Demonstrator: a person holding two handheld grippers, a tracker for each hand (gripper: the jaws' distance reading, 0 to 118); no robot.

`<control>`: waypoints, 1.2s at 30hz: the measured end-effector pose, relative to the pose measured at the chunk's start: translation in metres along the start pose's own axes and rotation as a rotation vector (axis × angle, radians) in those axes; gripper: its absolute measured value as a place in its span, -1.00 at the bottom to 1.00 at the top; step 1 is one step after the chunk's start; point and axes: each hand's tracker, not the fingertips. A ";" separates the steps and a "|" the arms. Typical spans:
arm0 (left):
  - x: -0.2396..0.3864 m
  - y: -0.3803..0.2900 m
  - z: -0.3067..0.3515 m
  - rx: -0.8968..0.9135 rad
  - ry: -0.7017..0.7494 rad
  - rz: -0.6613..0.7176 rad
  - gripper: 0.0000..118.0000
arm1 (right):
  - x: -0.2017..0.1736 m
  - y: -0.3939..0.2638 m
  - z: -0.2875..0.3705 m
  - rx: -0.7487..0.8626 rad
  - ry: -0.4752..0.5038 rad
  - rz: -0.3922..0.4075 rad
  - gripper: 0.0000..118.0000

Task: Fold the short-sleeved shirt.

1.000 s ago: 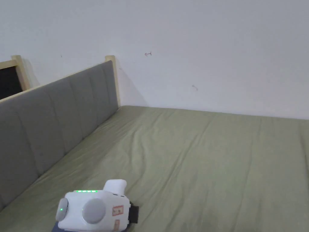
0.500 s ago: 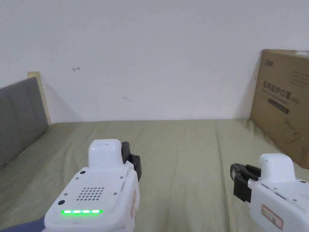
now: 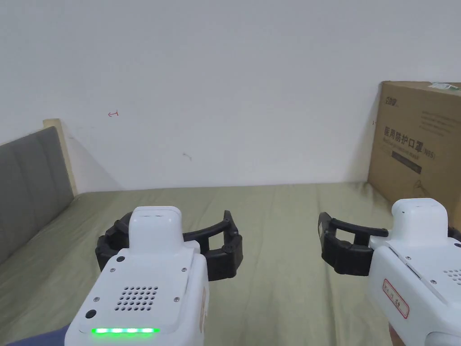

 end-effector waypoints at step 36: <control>-0.003 -0.005 0.009 -0.113 0.078 0.076 1.00 | -0.006 -0.017 -0.003 -0.121 0.009 -0.016 1.00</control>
